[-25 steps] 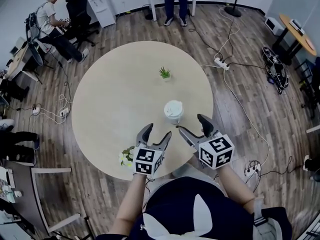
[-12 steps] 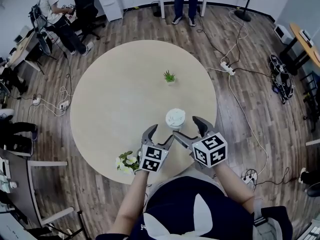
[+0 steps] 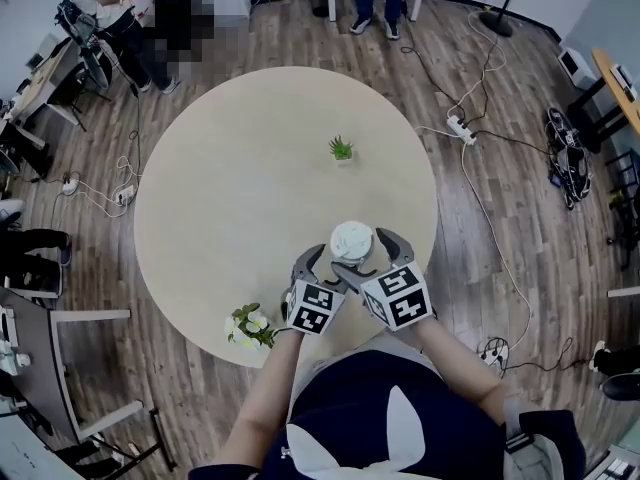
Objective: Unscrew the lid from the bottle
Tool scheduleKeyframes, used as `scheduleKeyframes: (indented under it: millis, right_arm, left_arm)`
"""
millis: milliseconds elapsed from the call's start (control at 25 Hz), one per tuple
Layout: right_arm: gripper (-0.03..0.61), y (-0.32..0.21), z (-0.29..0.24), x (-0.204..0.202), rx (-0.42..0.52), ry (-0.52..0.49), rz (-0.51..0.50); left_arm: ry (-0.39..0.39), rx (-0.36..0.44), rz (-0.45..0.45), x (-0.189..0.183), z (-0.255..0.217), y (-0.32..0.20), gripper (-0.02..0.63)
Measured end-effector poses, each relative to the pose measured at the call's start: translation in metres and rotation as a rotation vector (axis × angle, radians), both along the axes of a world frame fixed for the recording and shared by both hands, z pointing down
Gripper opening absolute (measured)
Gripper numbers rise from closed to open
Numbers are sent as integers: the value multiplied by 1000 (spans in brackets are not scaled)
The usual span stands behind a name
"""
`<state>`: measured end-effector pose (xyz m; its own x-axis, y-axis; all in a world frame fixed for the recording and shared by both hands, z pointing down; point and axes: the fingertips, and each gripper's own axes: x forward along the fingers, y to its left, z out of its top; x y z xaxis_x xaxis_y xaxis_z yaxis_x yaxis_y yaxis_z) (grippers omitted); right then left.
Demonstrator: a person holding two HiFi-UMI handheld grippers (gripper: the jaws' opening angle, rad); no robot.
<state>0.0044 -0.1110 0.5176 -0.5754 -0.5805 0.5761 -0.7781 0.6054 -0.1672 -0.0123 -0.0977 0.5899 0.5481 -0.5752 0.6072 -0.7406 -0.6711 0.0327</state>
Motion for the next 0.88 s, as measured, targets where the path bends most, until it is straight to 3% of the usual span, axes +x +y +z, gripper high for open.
scheduleKeyframes:
  millis: [160,360,720,880]
  right_arm:
    - [448,-7,6,-4,10,50,-1]
    - [408,-11,9,-4,16,77,-6]
    - [390,-9,10,-3,7,92,-57]
    - [383,-10,11,0,-42,44,-94]
  left_arm:
    - [-28,-25,35,12,13,-1,325]
    - [-12,-21,15,20,17,-9,325]
    - [-7,-38,17,19,20,-12,325]
    - [-11,-45,24,20,21,-13,324]
